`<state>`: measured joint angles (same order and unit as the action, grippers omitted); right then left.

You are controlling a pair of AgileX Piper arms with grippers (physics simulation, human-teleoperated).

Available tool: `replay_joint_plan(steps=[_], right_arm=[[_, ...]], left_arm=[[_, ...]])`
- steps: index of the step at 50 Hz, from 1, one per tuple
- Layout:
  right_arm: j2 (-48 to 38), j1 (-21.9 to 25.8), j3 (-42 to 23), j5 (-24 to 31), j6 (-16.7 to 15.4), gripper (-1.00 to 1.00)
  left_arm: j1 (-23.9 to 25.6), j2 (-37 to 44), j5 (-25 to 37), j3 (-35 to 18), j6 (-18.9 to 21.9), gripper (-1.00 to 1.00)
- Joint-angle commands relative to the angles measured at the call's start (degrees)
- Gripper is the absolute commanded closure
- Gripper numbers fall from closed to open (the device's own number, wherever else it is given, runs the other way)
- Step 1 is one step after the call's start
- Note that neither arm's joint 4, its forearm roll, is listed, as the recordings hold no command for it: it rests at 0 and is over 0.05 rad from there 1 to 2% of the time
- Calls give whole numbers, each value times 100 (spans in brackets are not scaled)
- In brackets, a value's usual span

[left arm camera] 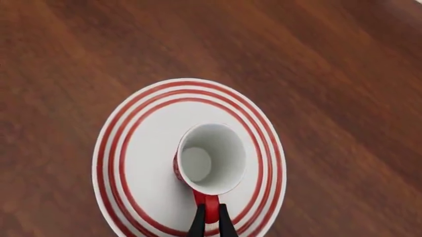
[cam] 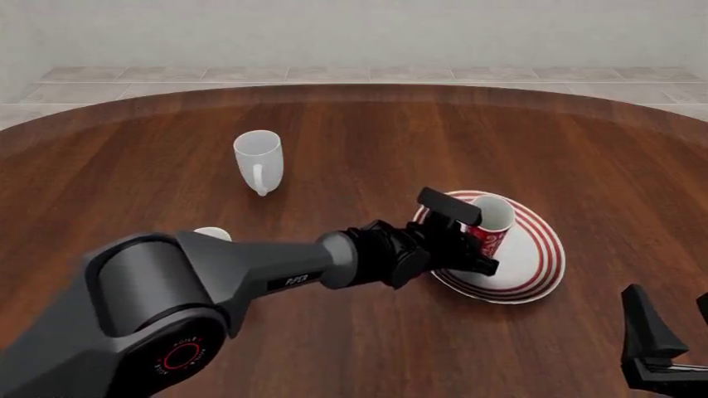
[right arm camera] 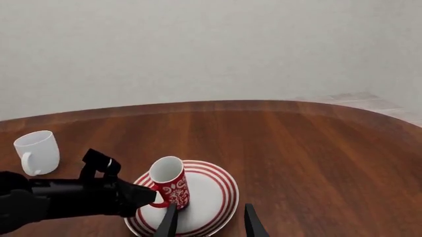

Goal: Pick up the red mug and put it on the plate

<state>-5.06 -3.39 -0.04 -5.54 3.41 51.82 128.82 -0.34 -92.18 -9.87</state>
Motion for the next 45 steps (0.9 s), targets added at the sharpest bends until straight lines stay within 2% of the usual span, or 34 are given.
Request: replay_joint_plan(steps=[1,14,15,16,17,18,19,20,32,45], right_arm=[[-6,-4,1,2,10,-100],[36,-13,1,44,19,-100],[49,-13,1,58,18,-100],[51,-11,1,60,12,-100],[25,-11,1,35,10,-100],[-1,-13,1,11,12,-100],[-29,-14,1,-11,10,-100],[-54,-13,0,-35,8,-100],[-198,-6,3,-167,3,-100],[-92,11,1,-62,-23,-100]], left_arm=[[-100,216,46,-63,105,100],[-239,186,67,-66,188,100],[-292,167,86,-64,341,100],[-226,161,74,-58,254,100],[-152,178,110,-96,366,100],[-261,152,79,-59,415,-100],[-181,169,94,-73,224,-100],[-212,170,113,-85,329,-100],[-198,116,99,-65,379,-100],[-110,-186,34,150,467,-100]])
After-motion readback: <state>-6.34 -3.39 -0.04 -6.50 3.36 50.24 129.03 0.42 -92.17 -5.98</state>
